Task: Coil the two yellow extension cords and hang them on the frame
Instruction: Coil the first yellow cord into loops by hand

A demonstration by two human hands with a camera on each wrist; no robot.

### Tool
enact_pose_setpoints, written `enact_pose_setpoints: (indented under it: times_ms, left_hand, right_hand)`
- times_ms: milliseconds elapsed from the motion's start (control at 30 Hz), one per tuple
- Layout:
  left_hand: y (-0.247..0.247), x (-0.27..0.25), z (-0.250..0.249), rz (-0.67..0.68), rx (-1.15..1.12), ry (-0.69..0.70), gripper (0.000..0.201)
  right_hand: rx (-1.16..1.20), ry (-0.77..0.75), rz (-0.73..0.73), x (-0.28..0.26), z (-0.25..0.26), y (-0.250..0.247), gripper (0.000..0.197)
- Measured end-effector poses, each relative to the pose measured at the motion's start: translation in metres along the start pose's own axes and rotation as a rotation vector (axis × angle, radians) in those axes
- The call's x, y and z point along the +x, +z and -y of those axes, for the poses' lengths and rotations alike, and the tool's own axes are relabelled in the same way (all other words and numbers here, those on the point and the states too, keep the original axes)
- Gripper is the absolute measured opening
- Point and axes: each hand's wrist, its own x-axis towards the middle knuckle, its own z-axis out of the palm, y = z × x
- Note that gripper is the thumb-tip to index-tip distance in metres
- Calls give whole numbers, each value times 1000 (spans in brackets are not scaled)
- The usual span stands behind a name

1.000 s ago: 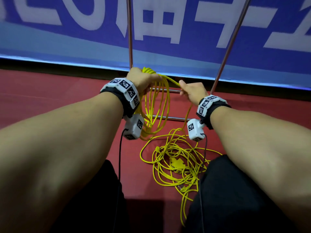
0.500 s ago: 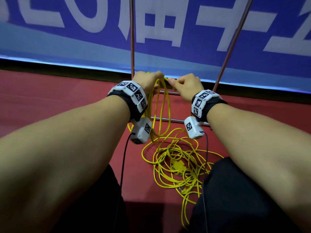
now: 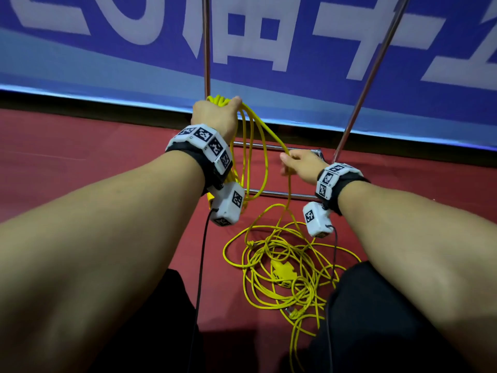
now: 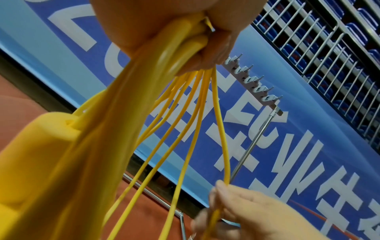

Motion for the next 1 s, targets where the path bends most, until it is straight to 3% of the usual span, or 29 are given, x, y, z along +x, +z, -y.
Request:
enact_pose_setpoints:
  times_ms: [67, 167, 333, 500, 700, 1000]
  left_hand:
    - [3, 3, 5, 18, 2, 6, 39]
    - [6, 10, 9, 13, -84, -18, 41]
    - [12, 9, 5, 14, -152, -137, 30]
    - [21, 8, 23, 96, 75, -51, 27]
    - [18, 8, 25, 47, -1, -30, 45]
    - [21, 7, 24, 66, -270, -121, 38]
  right_hand:
    - [201, 74, -41, 0, -4, -5, 44]
    - [315, 114, -202, -5, 9, -19, 53]
    - [-134, 144, -449, -9, 19, -24, 50]
    - [-290, 37, -310, -10, 37, -6, 43]
    - [-349, -66, -120, -24, 57, -5, 35]
    - [-348, -61, -50, -24, 63, 3, 24]
